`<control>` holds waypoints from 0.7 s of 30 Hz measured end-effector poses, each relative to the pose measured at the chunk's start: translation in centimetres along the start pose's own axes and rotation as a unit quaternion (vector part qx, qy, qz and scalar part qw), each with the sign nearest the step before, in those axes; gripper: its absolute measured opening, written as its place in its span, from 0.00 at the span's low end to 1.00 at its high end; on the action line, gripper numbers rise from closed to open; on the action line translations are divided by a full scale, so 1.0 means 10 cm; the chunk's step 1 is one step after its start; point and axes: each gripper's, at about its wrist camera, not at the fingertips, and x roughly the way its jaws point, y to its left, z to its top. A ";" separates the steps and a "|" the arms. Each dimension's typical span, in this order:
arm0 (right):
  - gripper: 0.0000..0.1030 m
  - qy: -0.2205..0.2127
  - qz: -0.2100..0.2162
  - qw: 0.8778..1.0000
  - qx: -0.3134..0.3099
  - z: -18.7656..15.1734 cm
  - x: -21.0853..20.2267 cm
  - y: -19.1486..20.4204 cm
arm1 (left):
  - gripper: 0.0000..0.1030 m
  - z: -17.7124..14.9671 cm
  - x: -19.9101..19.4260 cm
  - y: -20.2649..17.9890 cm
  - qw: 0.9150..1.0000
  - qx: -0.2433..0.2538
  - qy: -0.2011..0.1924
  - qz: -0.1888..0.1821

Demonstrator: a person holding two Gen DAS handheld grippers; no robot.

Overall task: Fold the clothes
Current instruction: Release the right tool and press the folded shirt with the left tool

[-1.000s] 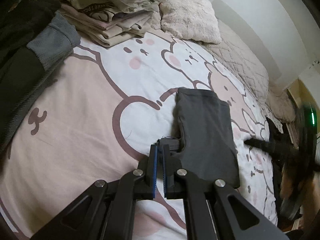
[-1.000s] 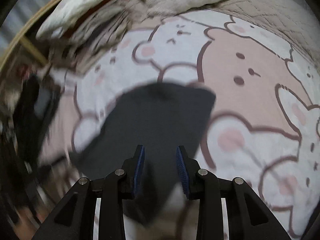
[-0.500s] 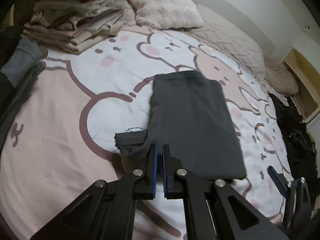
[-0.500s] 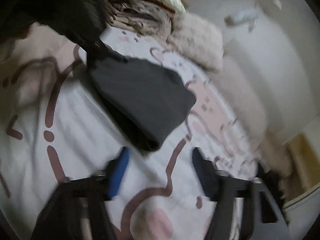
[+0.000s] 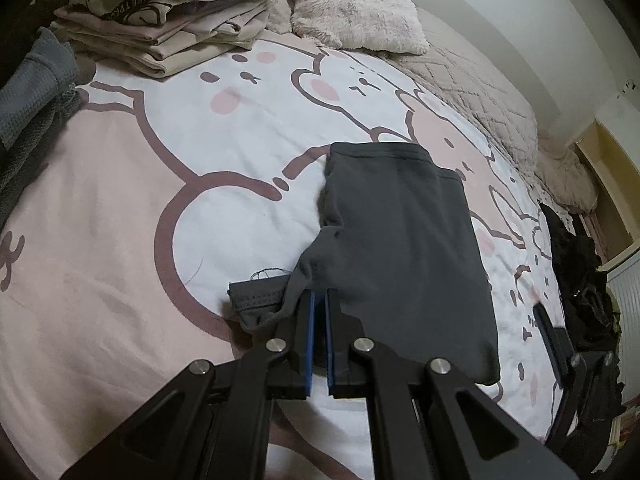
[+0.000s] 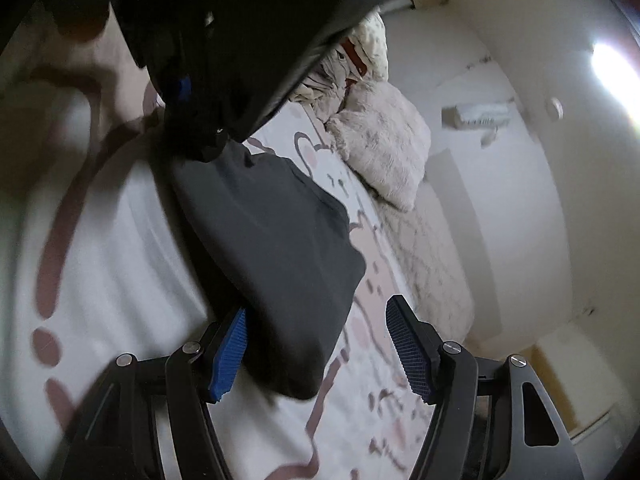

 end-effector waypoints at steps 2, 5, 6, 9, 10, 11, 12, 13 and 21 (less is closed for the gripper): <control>0.66 -0.002 -0.012 1.000 -0.018 0.04 0.08 0.03 | 0.05 0.01 0.02 -0.01 1.000 0.004 0.001 0.006; 0.66 0.002 -0.031 0.999 -0.044 0.04 0.17 0.06 | 0.05 0.00 0.06 -0.03 1.000 0.019 0.002 0.019; 0.66 0.008 -0.040 0.998 -0.051 0.01 0.18 0.04 | 0.05 0.00 0.08 -0.04 0.999 0.024 0.002 0.024; 0.66 0.033 -0.030 0.997 -0.055 -0.17 0.21 -0.08 | 0.05 -0.01 0.12 -0.06 0.999 0.039 0.002 0.036; 0.66 0.038 -0.023 0.998 -0.054 -0.23 0.22 -0.12 | 0.05 -0.01 0.13 -0.07 0.998 0.044 0.001 0.041; 0.66 0.035 -0.019 0.998 -0.058 -0.26 0.19 -0.14 | 0.05 -0.01 0.14 -0.08 0.998 0.049 0.001 0.044; 0.66 0.030 -0.016 0.998 -0.062 -0.30 0.16 -0.15 | 0.05 -0.01 0.15 -0.08 0.997 0.053 0.000 0.047; 0.66 0.026 -0.007 0.998 -0.057 -0.33 0.16 -0.16 | 0.05 -0.01 0.16 -0.08 0.997 0.057 0.001 0.048; 0.66 0.003 0.063 0.998 -0.017 -0.54 0.15 -0.24 | 0.05 -0.01 0.13 -0.04 0.998 0.046 0.006 0.036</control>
